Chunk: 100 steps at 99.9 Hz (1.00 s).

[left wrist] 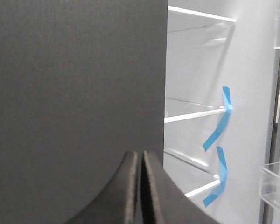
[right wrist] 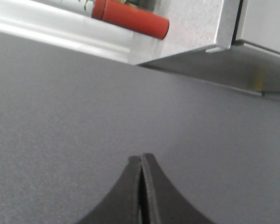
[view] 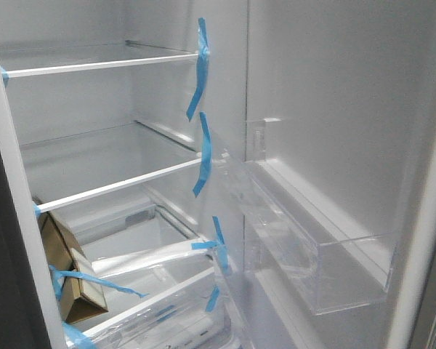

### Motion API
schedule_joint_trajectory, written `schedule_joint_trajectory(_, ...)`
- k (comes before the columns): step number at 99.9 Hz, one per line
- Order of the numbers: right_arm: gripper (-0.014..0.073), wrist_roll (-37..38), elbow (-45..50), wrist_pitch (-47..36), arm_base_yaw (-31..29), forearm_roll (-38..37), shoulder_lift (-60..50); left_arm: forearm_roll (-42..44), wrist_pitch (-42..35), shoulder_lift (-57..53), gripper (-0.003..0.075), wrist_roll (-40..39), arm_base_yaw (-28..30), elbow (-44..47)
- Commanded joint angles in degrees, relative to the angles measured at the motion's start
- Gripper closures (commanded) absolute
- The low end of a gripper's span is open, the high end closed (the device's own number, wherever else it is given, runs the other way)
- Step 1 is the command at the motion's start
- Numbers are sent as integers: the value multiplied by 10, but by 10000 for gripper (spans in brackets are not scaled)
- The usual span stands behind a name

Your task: Close fridge door

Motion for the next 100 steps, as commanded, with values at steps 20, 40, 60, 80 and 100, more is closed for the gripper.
schedule_joint_trajectory(20,666,-10,-21,75,2,43,-6,-2,-42,-6,740,-1,-2,20)
schedule_joint_trajectory(40,666,-10,-23,94,19,56,9,-2,-42,-6,740,-1,-2,20)
schedule_joint_trajectory(60,666,-10,-46,114,45,67,30,-2,-42,-6,740,-1,-2,20)
schedule_joint_trajectory(80,666,-10,-77,136,69,71,53,-2,-42,-6,740,-1,-2,20)
schedule_joint_trajectory(100,666,-10,-98,139,103,76,75,-2,-42,-6,740,-1,-2,20)
